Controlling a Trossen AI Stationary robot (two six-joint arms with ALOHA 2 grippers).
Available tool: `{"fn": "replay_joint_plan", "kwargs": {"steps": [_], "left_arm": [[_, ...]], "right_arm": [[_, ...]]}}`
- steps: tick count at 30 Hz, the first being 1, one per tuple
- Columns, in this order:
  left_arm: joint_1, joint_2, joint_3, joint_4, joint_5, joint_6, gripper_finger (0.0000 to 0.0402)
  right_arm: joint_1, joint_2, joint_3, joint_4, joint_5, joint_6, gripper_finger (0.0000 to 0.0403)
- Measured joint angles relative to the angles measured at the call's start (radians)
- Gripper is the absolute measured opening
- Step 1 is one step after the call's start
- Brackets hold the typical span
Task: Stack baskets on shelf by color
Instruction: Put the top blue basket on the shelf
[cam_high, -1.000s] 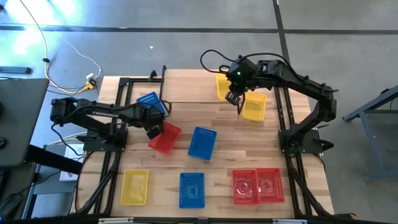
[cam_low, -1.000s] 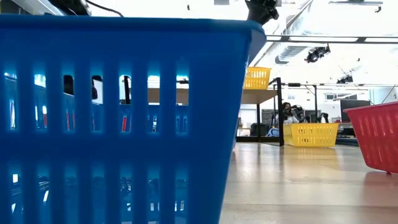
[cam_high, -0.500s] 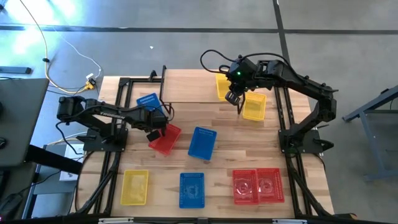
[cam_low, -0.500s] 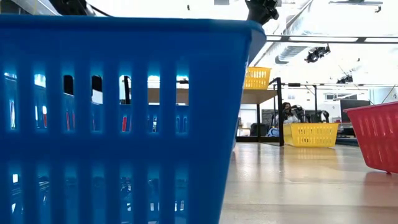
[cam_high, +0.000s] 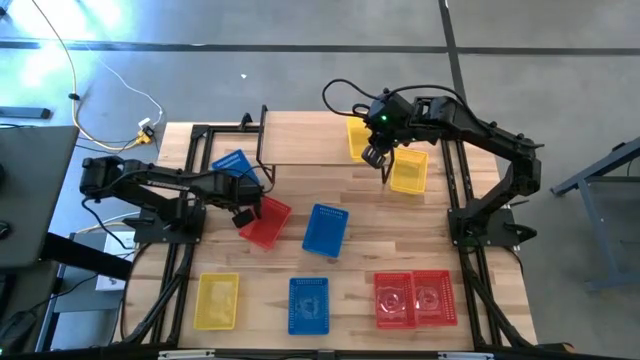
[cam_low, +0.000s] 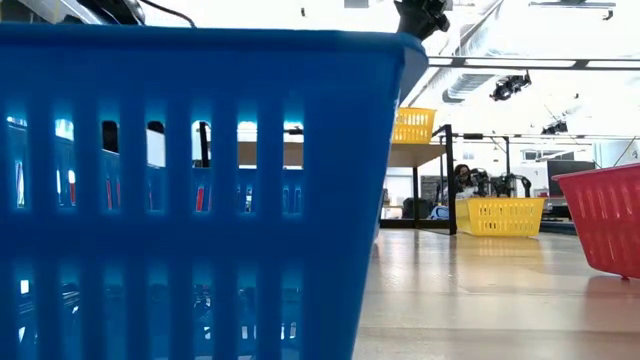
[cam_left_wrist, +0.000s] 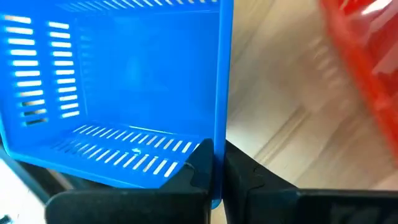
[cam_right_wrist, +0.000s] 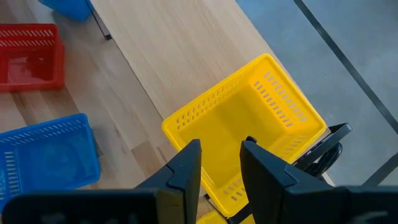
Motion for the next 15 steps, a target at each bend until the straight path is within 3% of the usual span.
{"fn": "replay_joint_plan", "kwargs": {"steps": [5,15], "left_arm": [[0.0,-0.05,0.049,-0.119,-0.048,-0.062,0.0003],[0.05,-0.143,0.178,-0.196,-0.206,-0.144,0.0002]], "right_arm": [[0.0,0.0,0.0,0.0,0.0,0.0,0.0099],[0.0,0.0,0.0,0.0,-0.001,-0.001,0.0099]]}}
